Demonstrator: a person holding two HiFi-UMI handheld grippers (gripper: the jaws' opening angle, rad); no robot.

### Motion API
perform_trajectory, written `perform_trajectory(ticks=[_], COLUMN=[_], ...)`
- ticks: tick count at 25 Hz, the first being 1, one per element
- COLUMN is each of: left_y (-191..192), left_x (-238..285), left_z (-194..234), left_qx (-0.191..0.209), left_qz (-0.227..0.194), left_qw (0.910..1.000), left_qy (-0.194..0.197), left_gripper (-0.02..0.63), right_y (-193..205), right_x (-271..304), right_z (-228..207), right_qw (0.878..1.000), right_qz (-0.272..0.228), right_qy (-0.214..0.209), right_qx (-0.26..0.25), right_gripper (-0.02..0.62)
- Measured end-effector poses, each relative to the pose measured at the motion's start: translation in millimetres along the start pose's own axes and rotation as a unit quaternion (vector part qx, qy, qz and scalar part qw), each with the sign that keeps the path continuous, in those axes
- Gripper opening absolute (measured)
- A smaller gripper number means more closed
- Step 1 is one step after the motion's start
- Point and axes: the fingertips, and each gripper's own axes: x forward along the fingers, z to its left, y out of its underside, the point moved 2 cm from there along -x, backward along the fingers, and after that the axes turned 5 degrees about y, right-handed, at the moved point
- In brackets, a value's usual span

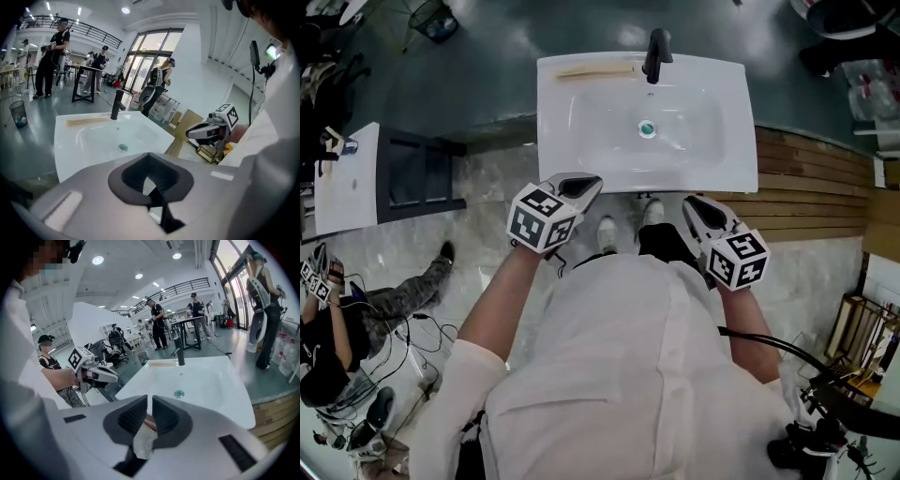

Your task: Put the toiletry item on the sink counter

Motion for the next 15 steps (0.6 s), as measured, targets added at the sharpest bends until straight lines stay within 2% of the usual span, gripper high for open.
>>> perform_trajectory(ticks=[3,10,15], left_y=[12.6,5.8,1.7], left_x=[8.6,17.8,36.0], left_z=[-36.2,-109.2,-163.1], left_qx=[-0.016,-0.023,-0.030], left_qz=[-0.001,-0.015,-0.036], left_qw=[0.9996,0.9994,0.9988], left_qy=[0.021,0.019,0.014], left_gripper=[0.005,0.005,0.005], right_y=[13.8,21.8,44.2], right_x=[-12.6,-51.3,-85.8], right_z=[1.8,2.9,-2.4], right_qw=[1.000,0.998,0.996], right_qz=[0.008,0.001,0.004], right_qy=[-0.005,-0.032,-0.060], right_qx=[-0.008,-0.045,-0.071], right_gripper=[0.026,0.014,0.011])
